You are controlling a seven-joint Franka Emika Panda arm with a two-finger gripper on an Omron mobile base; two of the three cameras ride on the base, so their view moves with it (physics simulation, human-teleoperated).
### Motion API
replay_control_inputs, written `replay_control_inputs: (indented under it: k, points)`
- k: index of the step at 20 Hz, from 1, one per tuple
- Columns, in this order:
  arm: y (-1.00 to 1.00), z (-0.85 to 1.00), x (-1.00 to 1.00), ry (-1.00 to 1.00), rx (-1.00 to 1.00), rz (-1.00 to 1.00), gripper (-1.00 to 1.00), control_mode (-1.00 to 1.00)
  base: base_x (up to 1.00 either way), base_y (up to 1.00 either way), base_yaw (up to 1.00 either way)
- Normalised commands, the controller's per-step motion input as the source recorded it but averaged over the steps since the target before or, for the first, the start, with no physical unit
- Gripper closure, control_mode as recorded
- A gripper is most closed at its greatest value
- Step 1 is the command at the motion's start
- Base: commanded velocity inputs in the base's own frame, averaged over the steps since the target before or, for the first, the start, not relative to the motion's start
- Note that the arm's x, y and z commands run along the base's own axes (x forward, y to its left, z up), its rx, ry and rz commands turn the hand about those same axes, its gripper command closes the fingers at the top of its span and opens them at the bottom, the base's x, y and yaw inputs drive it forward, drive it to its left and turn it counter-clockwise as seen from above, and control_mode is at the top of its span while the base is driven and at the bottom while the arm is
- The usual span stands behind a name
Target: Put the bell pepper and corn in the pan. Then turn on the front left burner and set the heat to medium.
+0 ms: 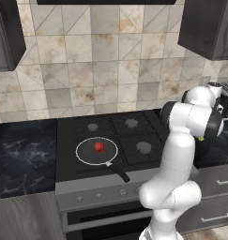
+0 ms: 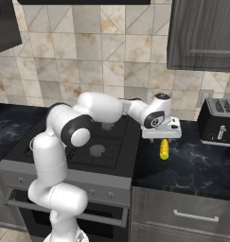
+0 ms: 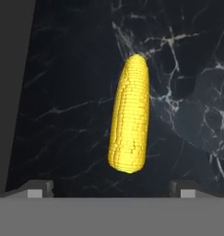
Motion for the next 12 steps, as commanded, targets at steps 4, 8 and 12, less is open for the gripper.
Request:
replay_control_inputs:
  k: [4, 8, 12]
  points:
    - [-0.01, -0.07, 0.01, 0.0, 0.0, 0.0, -1.0, -1.0, 0.0, 0.0, 0.0]
    - [0.0, -0.29, 0.02, 0.01, 0.0, 0.0, -1.0, -1.0, 0.0, 0.0, 0.0]
    - [-0.01, -0.3, 0.05, 0.04, 0.0, 0.0, -1.0, -1.0, 0.0, 0.0, 0.0]
